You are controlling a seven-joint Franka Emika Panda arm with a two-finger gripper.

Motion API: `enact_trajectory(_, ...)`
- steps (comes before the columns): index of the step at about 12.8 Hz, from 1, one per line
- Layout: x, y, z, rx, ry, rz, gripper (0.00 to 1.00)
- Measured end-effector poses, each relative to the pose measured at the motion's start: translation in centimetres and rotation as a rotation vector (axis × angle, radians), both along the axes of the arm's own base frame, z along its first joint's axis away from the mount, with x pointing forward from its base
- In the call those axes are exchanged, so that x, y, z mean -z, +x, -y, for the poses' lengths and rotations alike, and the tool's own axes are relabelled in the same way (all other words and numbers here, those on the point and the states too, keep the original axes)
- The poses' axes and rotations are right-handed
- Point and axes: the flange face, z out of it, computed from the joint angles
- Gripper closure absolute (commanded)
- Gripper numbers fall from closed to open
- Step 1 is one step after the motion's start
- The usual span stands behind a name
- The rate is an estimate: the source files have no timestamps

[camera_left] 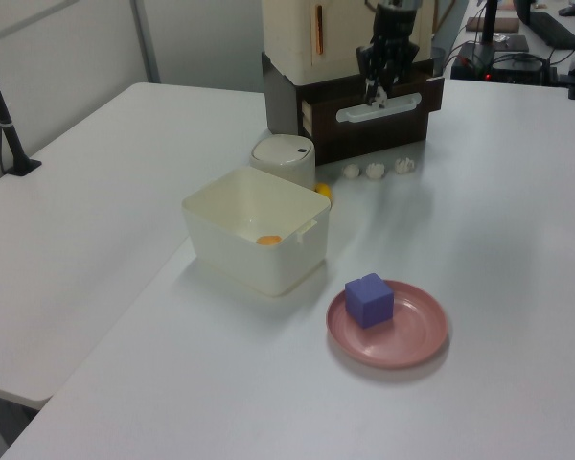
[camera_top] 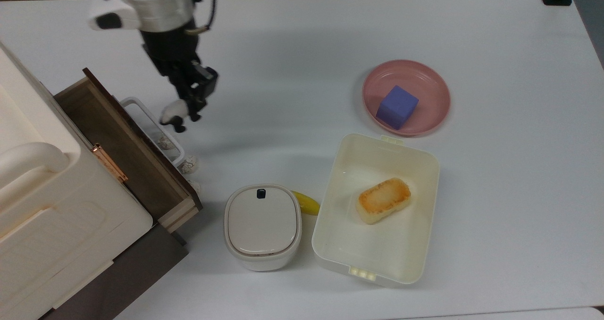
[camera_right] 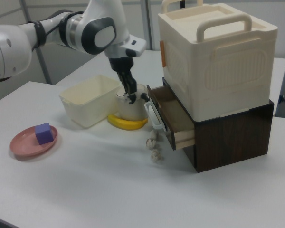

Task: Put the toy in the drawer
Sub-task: 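Lift the panda toy and carry it toward the open drawer, then lower the panda toy into the drawer and open the gripper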

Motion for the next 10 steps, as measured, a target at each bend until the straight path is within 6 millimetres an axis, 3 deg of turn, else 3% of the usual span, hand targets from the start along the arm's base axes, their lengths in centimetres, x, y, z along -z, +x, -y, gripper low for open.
enact_trajectory(6,0.1,-0.5,6.8,-0.032,-0.039,0.044,1.0)
enact_trajectory(7,0.0,-0.5,7.9,-0.018,-0.047,0.066,0.87)
enact_trajectory(8,-0.1,-0.6,8.9,-0.002,-0.054,0.086,0.67)
enact_trajectory(9,0.0,-0.6,9.9,0.011,-0.059,0.097,0.07)
enact_trajectory(10,0.3,-0.7,10.7,0.024,-0.062,0.102,0.0)
